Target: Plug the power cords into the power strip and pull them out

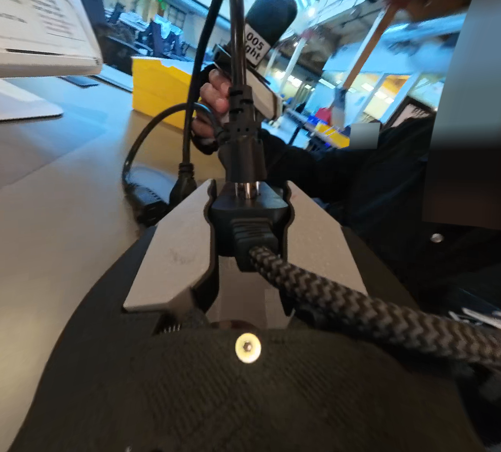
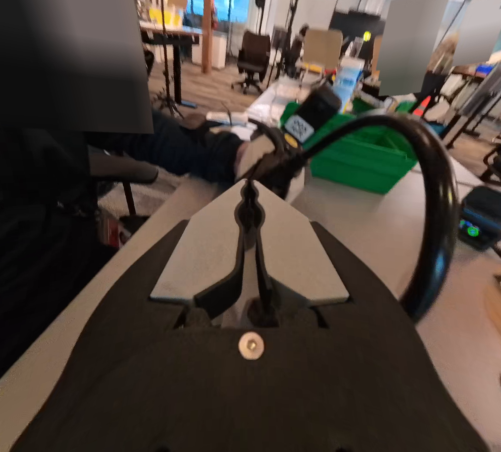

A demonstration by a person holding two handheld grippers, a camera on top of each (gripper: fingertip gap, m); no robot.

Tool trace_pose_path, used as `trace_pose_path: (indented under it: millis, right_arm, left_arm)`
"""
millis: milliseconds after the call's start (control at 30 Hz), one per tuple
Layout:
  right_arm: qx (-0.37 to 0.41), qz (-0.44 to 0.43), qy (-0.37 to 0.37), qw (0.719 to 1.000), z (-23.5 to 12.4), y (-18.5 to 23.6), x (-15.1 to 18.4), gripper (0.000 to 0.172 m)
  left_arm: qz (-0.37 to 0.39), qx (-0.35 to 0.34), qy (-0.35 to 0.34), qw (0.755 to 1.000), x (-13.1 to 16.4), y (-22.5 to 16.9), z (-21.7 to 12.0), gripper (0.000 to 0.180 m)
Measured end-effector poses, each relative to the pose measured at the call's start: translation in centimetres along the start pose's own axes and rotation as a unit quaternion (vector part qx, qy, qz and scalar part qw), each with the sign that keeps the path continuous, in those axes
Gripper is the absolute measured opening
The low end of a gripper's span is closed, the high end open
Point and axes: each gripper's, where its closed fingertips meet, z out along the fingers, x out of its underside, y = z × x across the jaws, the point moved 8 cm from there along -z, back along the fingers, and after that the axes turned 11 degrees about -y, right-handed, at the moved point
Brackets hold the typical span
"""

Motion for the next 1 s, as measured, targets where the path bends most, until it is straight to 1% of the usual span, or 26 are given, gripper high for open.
trace_pose_path:
  millis: [100, 167, 233, 300, 433, 567, 600, 667, 767, 900, 967, 1000]
  right_arm:
    - [0.008, 0.006, 0.037, 0.999, -1.3, 0.3, 1.3, 0.000]
    - [0.009, 0.018, 0.057, 0.998, -1.7, 0.3, 2.0, 0.000]
    - [0.011, 0.023, 0.070, 0.997, -1.7, 0.4, 2.4, 0.000]
    - [0.006, 0.030, 0.099, 0.995, -1.4, 0.5, 3.0, 0.000]
    - [-0.004, 0.015, 0.160, 0.987, -1.0, 0.9, 4.3, 0.000]
    - [-0.008, 0.020, 0.185, 0.983, -0.8, 0.9, 5.1, 0.005]
    - [-0.005, 0.024, 0.186, 0.982, -0.8, 0.9, 5.2, 0.012]
    - [0.005, 0.031, 0.190, 0.981, -0.8, 0.6, 5.5, 0.015]
    - [0.001, 0.045, 0.187, 0.981, -0.7, 0.6, 5.6, 0.016]
    - [-0.016, 0.054, 0.182, 0.982, 0.3, 1.3, 5.6, 0.024]
    - [-0.008, 0.060, 0.191, 0.980, 1.3, 1.5, 5.9, 0.037]
    - [0.008, 0.064, 0.203, 0.977, 1.9, 1.3, 6.3, 0.050]
  left_arm:
    - [0.037, -0.028, 0.019, 0.999, 0.1, -0.2, -0.7, 0.047]
    - [0.043, -0.042, 0.024, 0.998, 0.1, 0.0, -0.9, 0.047]
    - [0.041, -0.048, 0.028, 0.998, 0.2, 0.1, -1.0, 0.047]
    - [0.041, -0.055, 0.039, 0.997, 0.3, 0.2, -0.9, 0.047]
    - [0.053, -0.076, 0.078, 0.993, 0.8, 0.2, -0.8, 0.047]
    - [0.072, -0.109, 0.123, 0.984, 1.5, 0.2, -0.7, 0.047]
    - [0.078, -0.116, 0.134, 0.981, 1.7, 0.2, -0.7, 0.047]
    - [0.086, -0.127, 0.156, 0.976, 2.0, 0.1, -0.8, 0.047]
    - [0.086, -0.137, 0.153, 0.975, 2.0, -0.1, -1.2, 0.047]
    - [0.087, -0.150, 0.152, 0.973, 2.1, -0.3, -1.6, 0.047]
    - [0.101, -0.151, 0.155, 0.971, 2.2, -0.5, -1.5, 0.047]
    - [0.109, -0.153, 0.158, 0.969, 2.3, -0.6, -1.4, 0.047]
